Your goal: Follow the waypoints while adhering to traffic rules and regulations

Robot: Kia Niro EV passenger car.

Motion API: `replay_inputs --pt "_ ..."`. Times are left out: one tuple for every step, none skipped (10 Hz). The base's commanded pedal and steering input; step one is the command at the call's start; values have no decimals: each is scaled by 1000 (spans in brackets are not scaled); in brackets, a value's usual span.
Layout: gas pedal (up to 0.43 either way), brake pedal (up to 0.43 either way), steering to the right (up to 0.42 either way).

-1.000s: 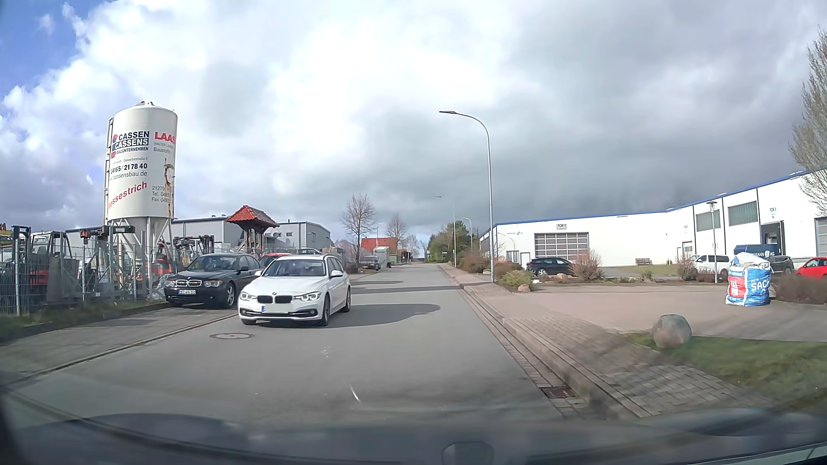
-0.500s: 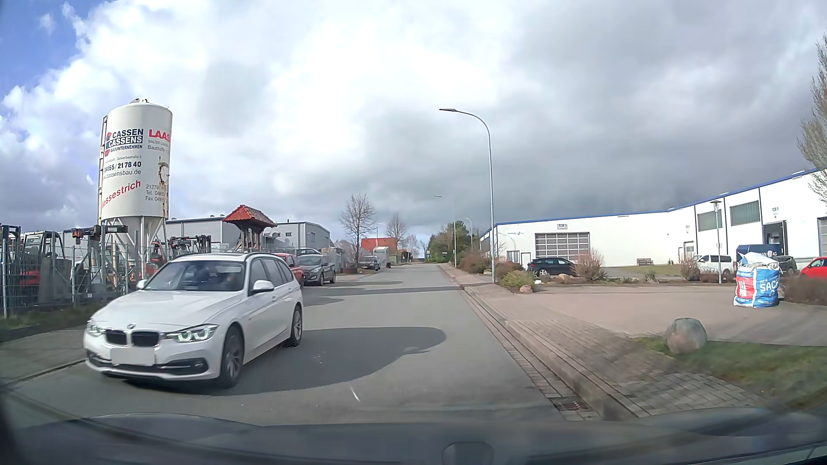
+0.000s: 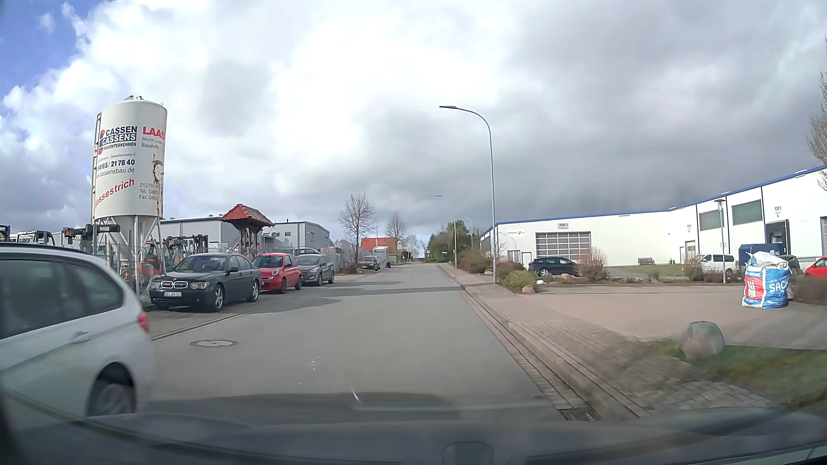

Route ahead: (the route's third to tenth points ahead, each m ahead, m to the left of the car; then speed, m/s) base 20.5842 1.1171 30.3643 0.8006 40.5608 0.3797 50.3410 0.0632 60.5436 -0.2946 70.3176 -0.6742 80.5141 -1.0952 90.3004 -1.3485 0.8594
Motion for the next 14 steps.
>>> replay_inputs --pt "0 0 -3" --pt "0 0 -4" --pt "0 0 -4" --pt "0 0 -4" --pt "0 0 -4" --pt "0 0 -4" --pt "0 0 -4" --pt "0 0 -4" --pt "0 0 -4" --pt "0 0 -4" --pt "0 0 -4" --pt "0 0 -4" --pt "0 0 -4" --pt "0 0 -4"
